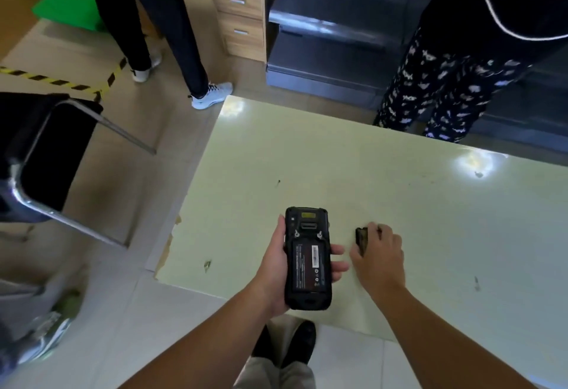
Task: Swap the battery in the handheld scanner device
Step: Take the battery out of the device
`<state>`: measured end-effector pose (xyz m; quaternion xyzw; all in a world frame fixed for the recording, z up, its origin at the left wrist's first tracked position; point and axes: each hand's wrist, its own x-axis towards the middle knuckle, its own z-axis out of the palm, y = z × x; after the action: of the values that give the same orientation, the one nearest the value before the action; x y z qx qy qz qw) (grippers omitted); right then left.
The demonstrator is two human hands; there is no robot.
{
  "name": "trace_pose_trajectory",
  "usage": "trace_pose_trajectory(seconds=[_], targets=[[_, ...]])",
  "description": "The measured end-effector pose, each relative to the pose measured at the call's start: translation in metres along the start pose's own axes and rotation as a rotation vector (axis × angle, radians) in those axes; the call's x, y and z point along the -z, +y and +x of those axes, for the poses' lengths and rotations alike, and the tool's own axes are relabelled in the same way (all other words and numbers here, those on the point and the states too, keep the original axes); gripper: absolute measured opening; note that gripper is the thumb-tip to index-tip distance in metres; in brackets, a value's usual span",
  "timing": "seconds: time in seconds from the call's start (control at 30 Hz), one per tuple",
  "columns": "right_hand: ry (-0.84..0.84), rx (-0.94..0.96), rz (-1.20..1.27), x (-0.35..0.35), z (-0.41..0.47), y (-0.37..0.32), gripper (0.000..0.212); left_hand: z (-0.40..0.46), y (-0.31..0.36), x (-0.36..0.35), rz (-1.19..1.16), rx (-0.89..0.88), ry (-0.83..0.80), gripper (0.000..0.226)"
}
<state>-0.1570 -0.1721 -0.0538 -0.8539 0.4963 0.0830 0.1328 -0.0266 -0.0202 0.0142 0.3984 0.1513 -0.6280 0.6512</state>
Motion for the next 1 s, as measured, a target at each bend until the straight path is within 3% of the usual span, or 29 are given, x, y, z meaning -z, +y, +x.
trace_pose_trajectory(seconds=[0.13,0.2,0.27,0.33,0.4,0.47,0.57,1.0], targets=[[-0.057,0.02,-0.185,0.005,0.002,-0.004,0.061,-0.003,0.003,0.002,0.0,-0.001,0.011,0.087],[-0.032,0.067,-0.098,0.025,-0.001,-0.014,0.061,-0.008,0.004,0.002,-0.005,-0.002,0.015,0.086],[0.099,0.313,0.238,0.058,-0.014,-0.029,0.055,-0.015,0.007,-0.001,-0.006,-0.01,0.031,0.085],[0.154,0.681,0.387,0.099,-0.038,-0.045,0.051,-0.025,0.01,-0.007,-0.004,-0.01,0.05,0.084],[0.105,0.954,0.342,0.134,-0.063,-0.056,0.053,-0.035,0.012,-0.013,0.002,-0.013,0.047,0.084],[0.036,1.085,0.148,0.151,-0.076,-0.058,0.058,-0.044,0.012,-0.02,0.005,-0.022,0.042,0.08],[0.023,1.122,-0.076,0.156,-0.082,-0.053,0.057,-0.052,0.011,-0.027,0.038,-0.015,0.036,0.079],[0.25,1.193,-0.29,0.151,-0.1,-0.044,0.054,-0.063,0.005,-0.037,0.152,0.005,0.088,0.081]])
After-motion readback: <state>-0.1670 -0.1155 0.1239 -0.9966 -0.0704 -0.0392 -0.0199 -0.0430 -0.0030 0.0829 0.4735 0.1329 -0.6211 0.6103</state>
